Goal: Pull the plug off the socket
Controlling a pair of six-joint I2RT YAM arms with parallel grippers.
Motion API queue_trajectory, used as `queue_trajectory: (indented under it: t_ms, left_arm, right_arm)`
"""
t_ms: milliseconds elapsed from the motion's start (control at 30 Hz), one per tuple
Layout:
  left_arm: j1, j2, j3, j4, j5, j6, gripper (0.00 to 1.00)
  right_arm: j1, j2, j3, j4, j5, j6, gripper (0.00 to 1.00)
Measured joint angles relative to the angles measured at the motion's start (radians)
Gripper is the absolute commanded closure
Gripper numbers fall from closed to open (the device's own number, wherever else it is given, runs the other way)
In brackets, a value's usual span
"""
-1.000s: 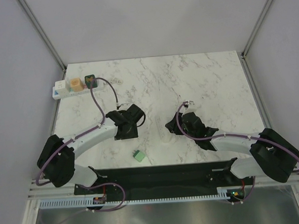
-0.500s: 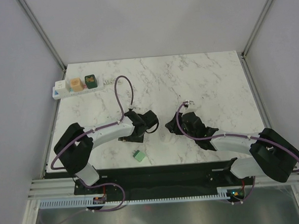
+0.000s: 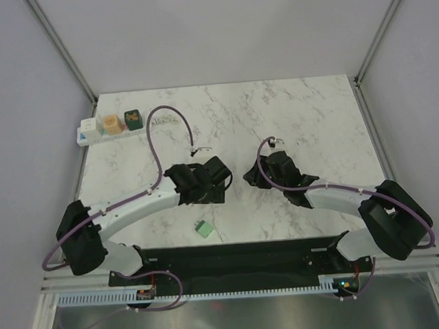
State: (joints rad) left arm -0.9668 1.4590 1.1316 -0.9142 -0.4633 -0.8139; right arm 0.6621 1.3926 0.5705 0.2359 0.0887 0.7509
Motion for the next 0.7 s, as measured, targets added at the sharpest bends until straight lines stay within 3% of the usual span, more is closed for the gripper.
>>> queue_trajectory:
  t_ms: [233, 500, 700]
  left_arm:
    - [-0.016, -0.377, -0.134, 0.003, 0.03, -0.023, 0.0]
    - [-0.016, -0.588, -0.25, 0.016, 0.12, -0.028, 0.01]
    - [-0.016, -0.707, -0.402, 0.061, 0.224, -0.09, 0.02]
  right_arm:
    - [-0.03, 0.048, 0.023, 0.041, -0.055, 0.0, 1.0]
    - [-0.063, 0.105, 0.064, 0.063, -0.075, -0.008, 1.0]
    - [-0.165, 0.279, 0.245, 0.059, -0.123, -0.038, 0.98]
